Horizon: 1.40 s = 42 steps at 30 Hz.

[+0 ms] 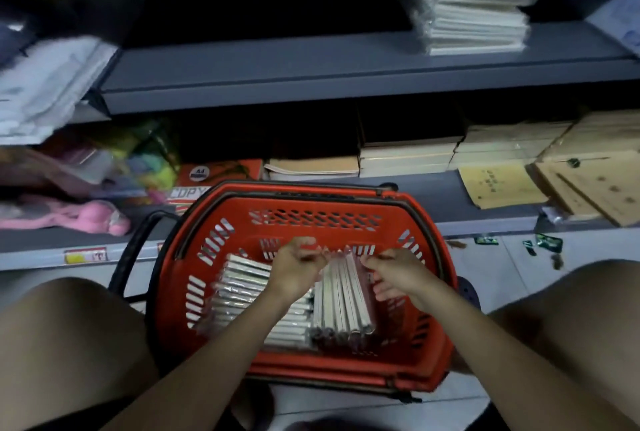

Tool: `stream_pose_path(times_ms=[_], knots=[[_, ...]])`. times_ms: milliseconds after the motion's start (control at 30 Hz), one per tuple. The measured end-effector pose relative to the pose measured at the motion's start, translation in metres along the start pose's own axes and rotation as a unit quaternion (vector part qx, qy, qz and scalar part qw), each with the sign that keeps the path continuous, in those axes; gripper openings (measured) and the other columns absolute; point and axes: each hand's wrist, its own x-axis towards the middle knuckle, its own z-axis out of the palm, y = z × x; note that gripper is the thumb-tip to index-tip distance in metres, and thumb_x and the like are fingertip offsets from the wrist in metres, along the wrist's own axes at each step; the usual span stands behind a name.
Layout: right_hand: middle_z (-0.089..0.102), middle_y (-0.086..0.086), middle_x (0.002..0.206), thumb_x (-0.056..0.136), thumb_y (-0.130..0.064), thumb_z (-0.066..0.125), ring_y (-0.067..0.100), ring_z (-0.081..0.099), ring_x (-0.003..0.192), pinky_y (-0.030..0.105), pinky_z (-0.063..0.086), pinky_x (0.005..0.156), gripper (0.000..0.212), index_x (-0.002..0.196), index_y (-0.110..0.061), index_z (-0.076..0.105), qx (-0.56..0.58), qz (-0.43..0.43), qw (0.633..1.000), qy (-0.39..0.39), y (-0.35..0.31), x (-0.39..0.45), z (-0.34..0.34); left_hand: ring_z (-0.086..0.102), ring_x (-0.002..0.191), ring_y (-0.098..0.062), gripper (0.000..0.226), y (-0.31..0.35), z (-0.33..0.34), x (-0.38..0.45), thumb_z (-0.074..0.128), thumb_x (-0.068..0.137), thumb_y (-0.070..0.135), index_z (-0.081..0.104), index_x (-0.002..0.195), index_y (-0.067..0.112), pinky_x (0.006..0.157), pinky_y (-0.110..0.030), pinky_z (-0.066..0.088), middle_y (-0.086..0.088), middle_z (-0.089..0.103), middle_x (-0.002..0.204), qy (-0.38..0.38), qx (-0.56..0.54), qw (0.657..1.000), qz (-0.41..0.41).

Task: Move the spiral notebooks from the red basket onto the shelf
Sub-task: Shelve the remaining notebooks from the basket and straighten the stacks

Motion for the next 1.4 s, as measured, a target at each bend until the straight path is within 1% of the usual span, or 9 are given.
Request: stream_pose_path(times_ms=[133, 267, 467, 567, 667, 767, 900, 1233, 1400], knots=[[0.065, 0.010, 0.111, 0.091, -0.040, 0.067, 0.025, 0.063, 0.092, 0.040, 0.060, 0.081, 0.044, 0.120, -0.008, 0.058, -0.091, 0.016, 0.996, 0.000, 0.025, 0.015, 0.015, 0.071, 0.099, -0.025, 0.034, -0.020, 0.004, 0.007, 0.075, 0.087, 0.013, 0.060, 0.116, 0.020, 0.090, -0.046, 0.058, -0.008, 0.069, 0.117, -0.039, 0.087, 0.995, 0.002], [0.066, 0.004, 0.122, 0.095, -0.040, 0.060, 0.023, 0.066, 0.098, 0.025, 0.048, 0.073, 0.055, 0.145, -0.021, 0.045, -0.275, -0.038, 0.959, -0.046, 0.038, 0.021, 0.023, 0.068, 0.103, -0.023, 0.029, -0.031, 0.008, 0.011, 0.075, 0.086, 0.018, 0.062, 0.101, 0.038, 0.095, -0.041, 0.055, -0.004, 0.068, 0.116, -0.066, 0.133, 0.989, 0.019], [0.061, 0.004, 0.137, 0.087, -0.044, 0.070, 0.021, 0.060, 0.121, 0.027, 0.045, 0.096, 0.067, 0.146, -0.022, 0.045, -0.318, -0.011, 0.946, -0.055, 0.057, 0.041, 0.022, 0.068, 0.107, -0.022, 0.022, -0.038, 0.018, 0.018, 0.071, 0.089, 0.030, 0.060, 0.098, 0.046, 0.098, -0.040, 0.053, -0.001, 0.069, 0.119, -0.075, 0.141, 0.987, 0.019], [0.056, 0.008, 0.141, 0.086, -0.042, 0.073, 0.021, 0.062, 0.106, 0.026, 0.053, 0.077, 0.072, 0.147, -0.016, 0.044, -0.285, 0.019, 0.957, -0.055, 0.062, 0.049, 0.016, 0.068, 0.107, -0.026, 0.019, -0.040, 0.017, 0.020, 0.068, 0.092, 0.031, 0.062, 0.109, 0.037, 0.100, -0.039, 0.052, -0.002, 0.068, 0.121, -0.083, 0.140, 0.986, 0.018], [0.058, 0.006, 0.135, 0.084, -0.041, 0.074, 0.021, 0.065, 0.098, 0.029, 0.056, 0.067, 0.075, 0.148, -0.020, 0.041, -0.261, 0.047, 0.963, -0.055, 0.062, 0.051, 0.012, 0.068, 0.105, -0.023, 0.018, -0.044, 0.016, 0.024, 0.066, 0.093, 0.028, 0.063, 0.107, 0.039, 0.100, -0.042, 0.053, -0.002, 0.068, 0.119, -0.079, 0.124, 0.989, 0.016], [0.069, 0.002, 0.115, 0.079, -0.033, 0.073, 0.021, 0.067, 0.101, 0.030, 0.054, 0.083, 0.062, 0.135, -0.018, 0.051, -0.285, -0.013, 0.958, 0.019, 0.061, 0.049, 0.016, 0.069, 0.100, -0.024, 0.019, -0.043, 0.018, 0.027, 0.066, 0.093, 0.025, 0.063, 0.107, 0.036, 0.094, -0.047, 0.056, -0.007, 0.069, 0.113, -0.073, 0.114, 0.991, 0.012], [0.063, 0.015, 0.127, 0.089, -0.027, 0.067, 0.031, 0.061, 0.118, 0.035, 0.050, 0.097, 0.056, 0.136, -0.006, 0.046, -0.376, -0.026, 0.918, 0.121, 0.067, 0.046, 0.017, 0.068, 0.098, -0.022, 0.023, -0.043, 0.020, 0.027, 0.066, 0.092, 0.021, 0.063, 0.113, 0.031, 0.094, -0.046, 0.055, -0.010, 0.071, 0.112, -0.075, 0.109, 0.991, 0.013], [0.072, 0.004, 0.090, 0.084, -0.024, 0.058, 0.028, 0.067, 0.086, 0.025, 0.044, 0.066, 0.019, 0.092, -0.013, 0.071, -0.350, -0.052, 0.924, 0.145, 0.026, 0.022, -0.009, 0.068, 0.090, -0.027, 0.024, -0.036, 0.005, 0.009, 0.065, 0.087, 0.016, 0.062, 0.101, 0.036, 0.094, -0.051, 0.055, -0.007, 0.069, 0.109, -0.095, 0.071, 0.993, 0.006], [0.068, 0.006, 0.079, 0.090, -0.025, 0.062, 0.028, 0.063, 0.082, 0.034, 0.045, 0.067, 0.019, 0.078, -0.011, 0.065, -0.292, -0.147, 0.928, 0.177, -0.015, -0.038, -0.039, 0.072, 0.095, -0.031, 0.032, -0.028, -0.009, -0.006, 0.064, 0.093, 0.010, 0.060, 0.124, 0.009, 0.095, -0.046, 0.056, -0.001, 0.069, 0.101, -0.090, 0.049, 0.995, -0.011]])
